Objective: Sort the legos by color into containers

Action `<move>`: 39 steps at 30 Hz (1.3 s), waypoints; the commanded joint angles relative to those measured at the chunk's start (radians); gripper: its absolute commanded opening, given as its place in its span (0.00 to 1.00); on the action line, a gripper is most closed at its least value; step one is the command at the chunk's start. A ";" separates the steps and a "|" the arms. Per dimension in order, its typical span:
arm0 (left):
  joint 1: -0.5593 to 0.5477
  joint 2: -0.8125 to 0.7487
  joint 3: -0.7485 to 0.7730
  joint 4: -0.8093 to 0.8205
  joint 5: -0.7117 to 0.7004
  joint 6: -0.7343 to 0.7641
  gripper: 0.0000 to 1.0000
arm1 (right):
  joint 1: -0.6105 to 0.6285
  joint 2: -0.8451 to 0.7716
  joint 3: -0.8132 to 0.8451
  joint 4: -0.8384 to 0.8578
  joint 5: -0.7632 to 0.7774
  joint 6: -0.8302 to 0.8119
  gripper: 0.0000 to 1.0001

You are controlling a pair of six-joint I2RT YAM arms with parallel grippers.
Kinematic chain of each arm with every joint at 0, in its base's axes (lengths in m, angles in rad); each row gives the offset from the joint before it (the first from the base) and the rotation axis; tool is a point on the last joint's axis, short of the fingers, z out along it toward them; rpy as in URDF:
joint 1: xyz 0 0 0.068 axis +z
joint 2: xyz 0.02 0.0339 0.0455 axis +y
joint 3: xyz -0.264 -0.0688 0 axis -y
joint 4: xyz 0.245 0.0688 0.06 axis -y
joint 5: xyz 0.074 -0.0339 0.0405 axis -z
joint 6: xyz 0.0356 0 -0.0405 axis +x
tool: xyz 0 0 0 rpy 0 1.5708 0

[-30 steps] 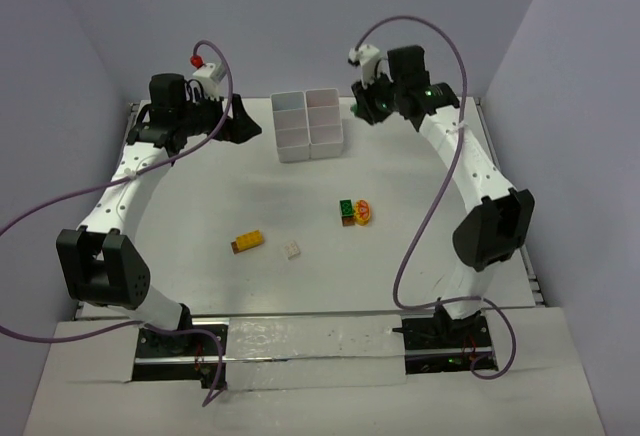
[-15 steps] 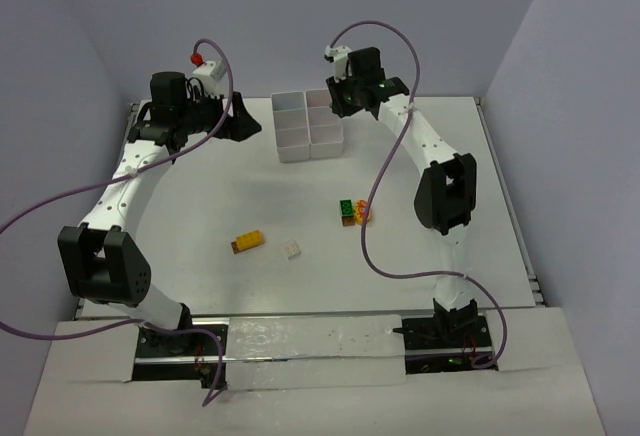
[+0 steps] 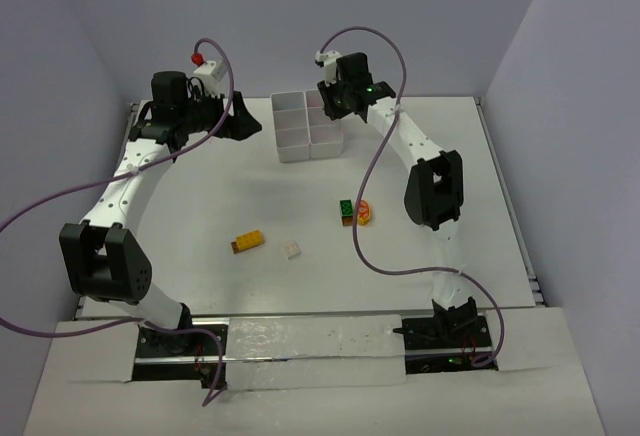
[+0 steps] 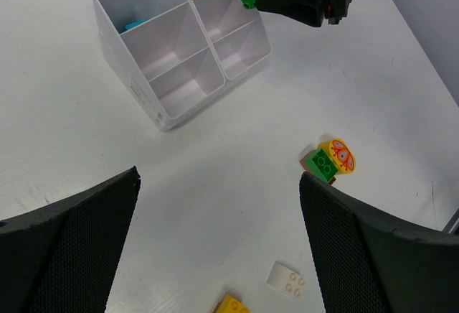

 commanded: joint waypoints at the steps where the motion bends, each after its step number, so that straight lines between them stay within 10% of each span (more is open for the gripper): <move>1: -0.004 0.011 0.060 0.031 -0.002 -0.003 0.99 | 0.009 0.004 0.043 0.040 0.007 -0.007 0.00; 13: -0.004 0.014 0.062 0.029 -0.006 0.004 0.99 | 0.016 0.041 0.060 0.044 0.024 -0.026 0.18; 23: -0.003 0.019 0.071 0.027 0.000 -0.001 0.99 | 0.019 0.042 0.056 0.040 0.016 -0.030 0.60; 39: -0.004 -0.030 0.046 0.029 -0.023 -0.006 0.99 | 0.039 -0.415 -0.437 -0.062 -0.043 0.113 0.59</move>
